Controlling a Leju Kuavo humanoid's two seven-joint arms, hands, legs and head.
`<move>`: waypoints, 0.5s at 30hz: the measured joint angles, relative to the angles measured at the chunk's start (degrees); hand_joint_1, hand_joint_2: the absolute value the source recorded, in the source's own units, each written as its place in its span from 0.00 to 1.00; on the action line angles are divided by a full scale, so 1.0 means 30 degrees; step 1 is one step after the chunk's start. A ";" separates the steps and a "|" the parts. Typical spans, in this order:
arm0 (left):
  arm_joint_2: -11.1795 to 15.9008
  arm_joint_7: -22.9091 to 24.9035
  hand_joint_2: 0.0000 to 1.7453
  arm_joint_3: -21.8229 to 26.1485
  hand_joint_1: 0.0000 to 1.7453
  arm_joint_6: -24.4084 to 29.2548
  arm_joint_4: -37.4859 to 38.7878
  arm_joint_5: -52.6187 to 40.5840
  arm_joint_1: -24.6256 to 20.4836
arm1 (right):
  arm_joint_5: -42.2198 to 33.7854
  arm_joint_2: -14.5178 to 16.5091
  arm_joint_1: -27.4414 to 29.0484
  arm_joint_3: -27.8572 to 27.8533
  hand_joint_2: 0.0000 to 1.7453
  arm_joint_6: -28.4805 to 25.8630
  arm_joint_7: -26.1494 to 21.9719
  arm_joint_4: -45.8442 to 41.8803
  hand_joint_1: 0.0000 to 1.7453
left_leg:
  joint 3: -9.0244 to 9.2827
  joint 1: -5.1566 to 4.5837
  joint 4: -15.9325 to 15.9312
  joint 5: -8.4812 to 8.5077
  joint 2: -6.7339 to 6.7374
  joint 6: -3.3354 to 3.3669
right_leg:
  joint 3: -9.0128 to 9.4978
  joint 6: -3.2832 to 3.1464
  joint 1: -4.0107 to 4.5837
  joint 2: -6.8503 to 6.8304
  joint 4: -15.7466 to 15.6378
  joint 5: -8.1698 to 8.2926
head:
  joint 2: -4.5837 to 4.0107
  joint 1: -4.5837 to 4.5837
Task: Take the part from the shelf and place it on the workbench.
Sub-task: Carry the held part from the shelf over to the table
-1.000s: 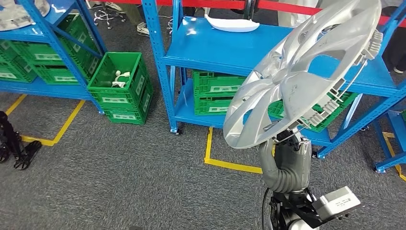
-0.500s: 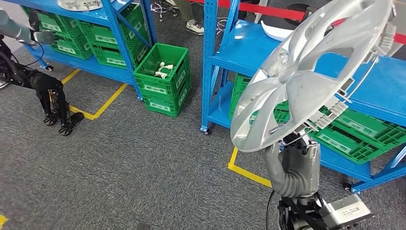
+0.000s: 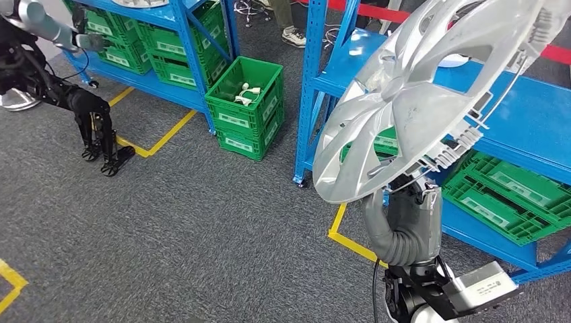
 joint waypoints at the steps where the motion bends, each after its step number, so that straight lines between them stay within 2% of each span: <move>1: -0.0020 0.0056 1.00 0.0000 0.00 -0.0006 0.0002 0.0029 0.0002 | 0.0002 -0.0002 -0.0029 0.0005 1.00 0.0004 0.0002 -0.0024 1.00 | -0.0008 -0.0059 -0.0098 -0.0026 -0.0091 0.0056 | 0.0011 0.0106 0.0026 -0.0188 0.0002 -0.0021 | 0.0000 0.0027; 2: -0.0044 0.0115 1.00 0.0000 0.00 -0.0006 0.0003 0.0058 0.0015 | 0.0004 -0.0002 -0.0058 0.0013 1.00 0.0014 0.0020 -0.0040 1.00 | -0.0050 -0.0051 -0.0108 0.0023 -0.0323 0.0135 | 0.0051 0.0205 0.0010 -0.0387 -0.0019 -0.0040 | 0.0000 0.0058; 3: -0.0066 0.0184 1.00 0.0000 0.00 -0.0002 0.0005 0.0088 0.0026 | 0.0004 -0.0002 -0.0086 0.0024 1.00 0.0036 0.0062 -0.0064 1.00 | -0.0068 -0.0017 -0.0152 0.0080 -0.0545 0.0223 | 0.0065 0.0320 -0.0021 -0.0338 0.0048 -0.0171 | 0.0000 0.0078; 4: -0.0091 0.0255 1.00 0.0000 0.00 0.0004 0.0007 0.0104 0.0024 | 0.0007 -0.0006 -0.0106 0.0035 1.00 0.0071 0.0116 -0.0095 1.00 | -0.0075 0.0027 -0.0197 0.0144 -0.0768 0.0323 | -0.0018 0.0428 -0.0066 -0.0061 0.0340 -0.0458 | 0.0000 0.0116; 5: -0.0128 0.0304 1.00 0.0000 0.00 0.0007 0.0005 0.0110 0.0013 | 0.0020 -0.0018 -0.0119 0.0045 1.00 0.0111 0.0193 -0.0124 1.00 | -0.0069 0.0078 -0.0242 0.0204 -0.0986 0.0420 | -0.0278 0.0521 -0.0104 0.0375 0.1035 -0.0954 | 0.0000 0.0204; 6: -0.0177 0.0335 1.00 0.0000 0.00 0.0002 0.0004 0.0113 0.0003 | 0.0047 -0.0046 -0.0132 0.0058 1.00 0.0151 0.0260 -0.0146 1.00 | -0.0074 0.0108 -0.0249 0.0238 -0.1207 0.0484 | -0.0738 0.0588 -0.0142 0.0891 0.2150 -0.1610 | 0.0000 0.0324; 7: -0.0228 0.0337 1.00 0.0000 0.00 -0.0007 0.0002 0.0115 0.0000 | 0.0089 -0.0084 -0.0131 0.0075 1.00 0.0191 0.0322 -0.0158 1.00 | -0.0086 0.0102 -0.0245 0.0256 -0.1432 0.0527 | -0.1325 0.0619 -0.0156 0.1205 0.3506 -0.2265 | 0.0000 0.0446; 8: -0.0277 0.0319 1.00 0.0000 0.00 -0.0024 0.0000 0.0115 0.0008 | 0.0129 -0.0126 -0.0129 0.0095 1.00 0.0220 0.0388 -0.0164 1.00 | -0.0089 0.0082 -0.0240 0.0267 -0.1674 0.0554 | -0.1877 0.0635 -0.0155 0.1347 0.4734 -0.2723 | 0.0000 0.0549; 9: -0.0312 0.0301 1.00 0.0000 0.00 -0.0040 0.0000 0.0115 0.0020 | 0.0160 -0.0162 -0.0130 0.0118 1.00 0.0242 0.0433 -0.0171 1.00 | -0.0086 0.0059 -0.0234 0.0275 -0.1912 0.0569 | -0.2222 0.0628 -0.0152 0.1400 0.5444 -0.2830 | 0.0000 0.0612; 10: -0.0330 0.0286 1.00 0.0000 0.00 -0.0051 0.0000 0.0117 0.0032 | 0.0179 -0.0188 -0.0130 0.0146 1.00 0.0257 0.0475 -0.0178 1.00 | -0.0068 0.0036 -0.0229 0.0279 -0.2149 0.0574 | -0.2246 0.0593 -0.0151 0.1433 0.5402 -0.2521 | 0.0000 0.0667; 11: -0.0341 0.0281 1.00 0.0000 0.00 -0.0060 0.0000 0.0117 0.0038 | 0.0186 -0.0202 -0.0139 0.0168 1.00 0.0260 0.0503 -0.0186 1.00 | -0.0035 0.0021 -0.0222 0.0279 -0.2373 0.0575 | -0.1942 0.0532 -0.0152 0.1499 0.4618 -0.1862 | 0.0000 0.0723; 13: -0.0397 0.0233 1.00 0.0000 0.00 -0.0053 0.0000 0.0122 0.0031 | 0.0191 -0.0230 -0.0172 0.0202 1.00 0.0288 0.0595 -0.0233 1.00 | 0.0003 -0.0023 -0.0197 0.0274 -0.2750 0.0546 | -0.0901 0.0342 -0.0163 0.2069 0.2054 -0.0372 | 0.0000 0.0858; 14: -0.0441 0.0166 1.00 0.0000 0.00 -0.0040 0.0000 0.0129 0.0022 | 0.0191 -0.0248 -0.0195 0.0219 1.00 0.0324 0.0668 -0.0270 1.00 | -0.0044 -0.0031 -0.0170 0.0282 -0.2904 0.0499 | -0.0493 0.0248 -0.0163 0.2367 0.1030 0.0035 | 0.0000 0.0903; 15: -0.0497 0.0080 1.00 0.0000 0.00 -0.0027 0.0000 0.0137 0.0017 | 0.0186 -0.0266 -0.0218 0.0241 1.00 0.0373 0.0756 -0.0304 1.00 | -0.0131 -0.0022 -0.0148 0.0310 -0.3030 0.0421 | -0.0268 0.0165 -0.0153 0.2590 0.0418 0.0171 | 0.0000 0.0952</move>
